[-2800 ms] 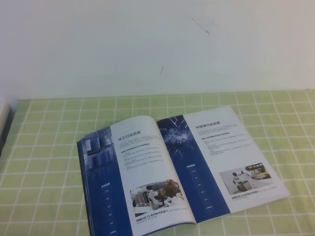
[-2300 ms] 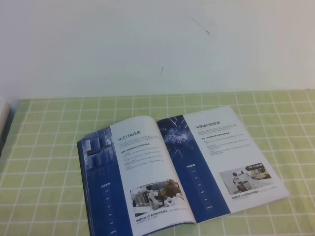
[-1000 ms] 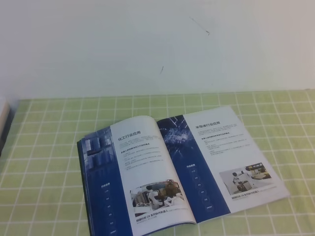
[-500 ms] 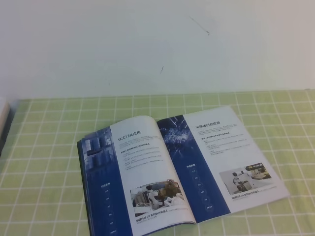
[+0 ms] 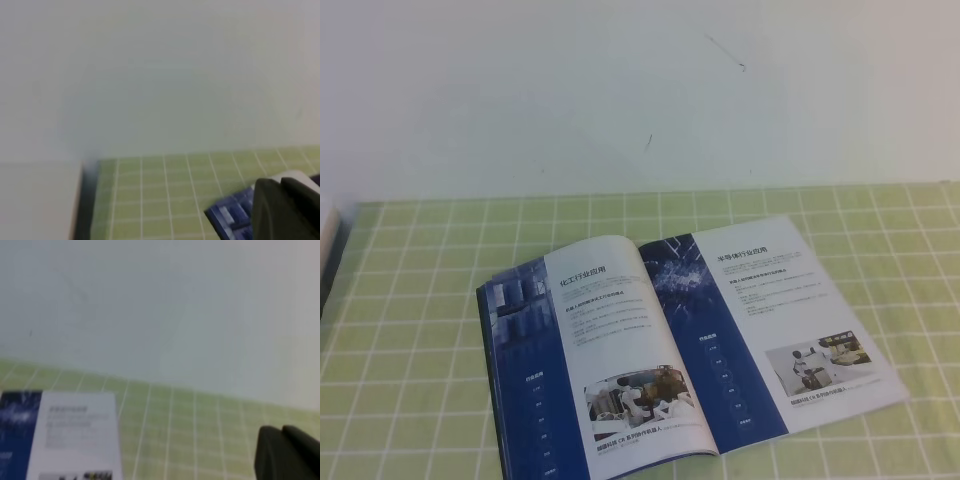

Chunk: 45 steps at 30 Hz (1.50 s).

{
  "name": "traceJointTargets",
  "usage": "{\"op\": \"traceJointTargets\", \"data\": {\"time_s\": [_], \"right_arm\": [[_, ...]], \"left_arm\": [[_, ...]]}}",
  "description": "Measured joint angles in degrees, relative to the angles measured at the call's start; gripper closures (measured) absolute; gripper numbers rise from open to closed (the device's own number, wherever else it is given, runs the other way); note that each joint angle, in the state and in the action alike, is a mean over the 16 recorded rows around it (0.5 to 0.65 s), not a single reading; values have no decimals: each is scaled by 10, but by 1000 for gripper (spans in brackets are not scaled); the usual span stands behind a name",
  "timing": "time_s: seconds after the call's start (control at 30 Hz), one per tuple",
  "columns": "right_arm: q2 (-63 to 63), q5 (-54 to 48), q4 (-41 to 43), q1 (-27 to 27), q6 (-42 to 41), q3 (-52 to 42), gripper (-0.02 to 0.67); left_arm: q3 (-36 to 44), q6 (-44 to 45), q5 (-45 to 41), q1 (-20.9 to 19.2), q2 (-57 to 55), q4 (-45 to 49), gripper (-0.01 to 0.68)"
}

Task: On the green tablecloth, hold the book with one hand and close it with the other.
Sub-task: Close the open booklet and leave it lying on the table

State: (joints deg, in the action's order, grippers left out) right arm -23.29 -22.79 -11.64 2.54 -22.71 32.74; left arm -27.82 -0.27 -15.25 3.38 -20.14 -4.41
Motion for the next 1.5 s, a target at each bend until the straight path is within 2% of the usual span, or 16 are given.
{"op": "traceJointTargets", "data": {"time_s": [0.17,0.33,0.53,0.77,0.97,1.17,1.5], "right_arm": [[-158,-114,-88,-2,-89,79,652],[-319,-158,-184,-21,-200,118,652],[-491,-114,-266,-68,-302,128,652],[-648,-19,-284,-122,-340,129,652],[-739,41,-280,-137,-346,131,652],[-791,67,-278,-138,-350,134,652],[-814,73,-278,-138,-351,142,652]], "left_arm": [[-50,47,-76,0,-135,-73,676],[-73,145,-113,0,-265,-193,676],[-87,274,-130,1,-396,-330,676],[-110,355,-128,1,-504,-408,676],[-137,361,-115,1,-565,-406,676],[-175,328,-122,6,-622,-356,676],[-244,141,-154,51,-730,-149,676]]}}
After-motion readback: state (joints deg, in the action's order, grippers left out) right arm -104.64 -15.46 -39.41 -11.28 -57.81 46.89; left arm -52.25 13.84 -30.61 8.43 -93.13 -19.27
